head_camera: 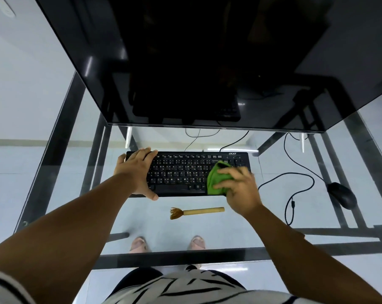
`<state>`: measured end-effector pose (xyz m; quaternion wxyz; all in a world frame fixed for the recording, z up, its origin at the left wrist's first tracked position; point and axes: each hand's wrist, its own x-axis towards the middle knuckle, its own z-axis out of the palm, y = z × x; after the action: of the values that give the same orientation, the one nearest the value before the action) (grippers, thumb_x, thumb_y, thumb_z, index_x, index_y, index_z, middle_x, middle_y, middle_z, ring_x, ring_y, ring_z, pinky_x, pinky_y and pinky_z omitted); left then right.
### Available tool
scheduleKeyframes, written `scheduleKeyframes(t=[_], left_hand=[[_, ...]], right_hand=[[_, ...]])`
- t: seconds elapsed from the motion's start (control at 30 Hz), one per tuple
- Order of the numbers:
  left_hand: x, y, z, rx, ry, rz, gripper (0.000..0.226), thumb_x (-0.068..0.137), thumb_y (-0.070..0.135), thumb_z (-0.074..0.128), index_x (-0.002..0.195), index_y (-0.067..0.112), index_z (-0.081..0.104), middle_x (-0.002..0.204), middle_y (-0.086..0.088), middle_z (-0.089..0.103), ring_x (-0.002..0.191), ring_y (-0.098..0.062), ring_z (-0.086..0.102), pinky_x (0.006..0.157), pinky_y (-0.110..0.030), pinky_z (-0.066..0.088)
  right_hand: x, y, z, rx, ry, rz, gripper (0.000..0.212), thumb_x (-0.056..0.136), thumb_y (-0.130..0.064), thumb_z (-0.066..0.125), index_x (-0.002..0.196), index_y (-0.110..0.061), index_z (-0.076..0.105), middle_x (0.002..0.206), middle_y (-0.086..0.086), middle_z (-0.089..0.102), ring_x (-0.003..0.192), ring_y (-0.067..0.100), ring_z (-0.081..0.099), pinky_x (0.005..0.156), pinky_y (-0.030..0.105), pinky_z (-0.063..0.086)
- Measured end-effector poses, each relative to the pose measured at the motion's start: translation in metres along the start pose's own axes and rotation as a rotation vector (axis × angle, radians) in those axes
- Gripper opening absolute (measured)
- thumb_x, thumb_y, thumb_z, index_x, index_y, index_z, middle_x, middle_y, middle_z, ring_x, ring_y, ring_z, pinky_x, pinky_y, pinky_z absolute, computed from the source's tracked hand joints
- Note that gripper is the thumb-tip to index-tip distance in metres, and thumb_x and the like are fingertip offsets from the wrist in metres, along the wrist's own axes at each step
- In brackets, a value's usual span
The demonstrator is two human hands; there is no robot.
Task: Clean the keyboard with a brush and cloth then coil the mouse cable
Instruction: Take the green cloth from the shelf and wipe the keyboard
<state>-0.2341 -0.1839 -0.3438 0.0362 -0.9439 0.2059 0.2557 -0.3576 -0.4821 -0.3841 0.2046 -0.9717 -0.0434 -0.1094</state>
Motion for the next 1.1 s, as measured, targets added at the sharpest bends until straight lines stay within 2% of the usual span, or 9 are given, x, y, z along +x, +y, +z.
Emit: scheduleKeyframes(t=[0.1,0.2,0.37,0.43,0.6,0.8,0.97,1.03,1.1], left_hand=[[0.003,0.012,0.001,-0.058,0.062,-0.043,0.135,0.048,0.090,0.059,0.153,0.024,0.006,0.161,0.000,0.012,0.148,-0.022,0.013,0.119,-0.050,0.011],[0.006,0.034,0.004,-0.129,0.145,-0.070,0.128,0.054,0.091,0.052,0.151,0.018,0.014,0.160,-0.004,0.017,0.148,-0.023,0.014,0.119,-0.051,0.013],[0.011,0.074,0.011,-0.098,0.103,0.050,0.137,0.055,0.086,0.062,0.154,0.018,-0.002,0.163,-0.002,-0.004,0.150,-0.021,-0.002,0.121,-0.049,0.006],[0.014,0.083,0.011,-0.083,0.081,0.041,0.142,0.052,0.083,0.067,0.154,0.020,-0.007,0.163,-0.003,-0.009,0.150,-0.023,-0.007,0.120,-0.049,0.005],[0.018,0.088,0.004,-0.025,0.070,0.002,0.147,0.046,0.080,0.074,0.154,0.019,-0.005,0.162,-0.004,0.001,0.150,-0.024,0.001,0.121,-0.048,0.009],[0.019,0.094,-0.002,-0.001,0.049,-0.014,0.149,0.043,0.073,0.080,0.154,0.017,-0.002,0.161,-0.004,0.006,0.149,-0.025,0.006,0.119,-0.046,0.013],[0.017,0.093,-0.004,0.010,0.037,-0.006,0.149,0.043,0.070,0.083,0.154,0.018,-0.003,0.161,-0.003,0.006,0.150,-0.024,0.006,0.119,-0.044,0.013],[0.017,0.093,-0.004,0.007,0.037,-0.004,0.149,0.043,0.069,0.083,0.154,0.018,-0.003,0.161,-0.003,0.005,0.150,-0.024,0.005,0.120,-0.044,0.014],[0.017,0.093,-0.005,0.013,0.033,-0.005,0.149,0.043,0.068,0.083,0.154,0.018,-0.003,0.161,-0.003,0.005,0.150,-0.024,0.005,0.119,-0.044,0.015]], right_hand=[[-0.021,0.015,-0.003,0.204,0.299,0.369,0.053,0.068,0.011,0.048,0.092,-0.025,0.078,0.116,-0.001,0.065,0.098,0.027,0.052,0.090,0.032,0.046],[-0.042,0.017,-0.005,0.230,0.286,0.561,0.052,0.072,0.016,0.056,0.101,-0.022,0.076,0.118,0.002,0.063,0.104,0.030,0.054,0.091,0.044,0.052],[-0.062,0.002,-0.002,0.060,-0.015,0.288,0.050,0.067,0.001,0.066,0.106,-0.030,0.075,0.122,-0.001,0.059,0.101,0.027,0.053,0.076,0.036,0.055],[-0.065,0.001,-0.004,0.001,-0.104,0.259,0.047,0.069,-0.005,0.066,0.104,-0.034,0.075,0.122,-0.005,0.057,0.101,0.025,0.054,0.067,0.033,0.055],[-0.078,0.007,-0.004,0.016,0.049,0.536,0.039,0.072,-0.004,0.064,0.097,-0.030,0.076,0.117,-0.002,0.057,0.096,0.027,0.055,0.057,0.039,0.056],[-0.072,-0.005,-0.001,-0.017,-0.104,0.276,0.042,0.071,-0.011,0.064,0.103,-0.035,0.074,0.112,-0.006,0.059,0.093,0.021,0.056,0.056,0.029,0.054],[-0.078,0.019,-0.005,0.153,0.264,0.619,0.043,0.077,-0.015,0.047,0.109,-0.024,0.074,0.119,0.002,0.059,0.098,0.026,0.062,0.072,0.041,0.058],[-0.070,0.019,-0.012,0.147,0.223,0.565,0.045,0.079,-0.018,0.046,0.116,-0.023,0.071,0.126,0.001,0.058,0.103,0.024,0.060,0.074,0.037,0.057],[-0.060,0.018,-0.013,0.044,0.088,0.498,0.045,0.081,-0.012,0.054,0.122,-0.026,0.067,0.133,-0.004,0.056,0.105,0.022,0.056,0.067,0.034,0.056]])
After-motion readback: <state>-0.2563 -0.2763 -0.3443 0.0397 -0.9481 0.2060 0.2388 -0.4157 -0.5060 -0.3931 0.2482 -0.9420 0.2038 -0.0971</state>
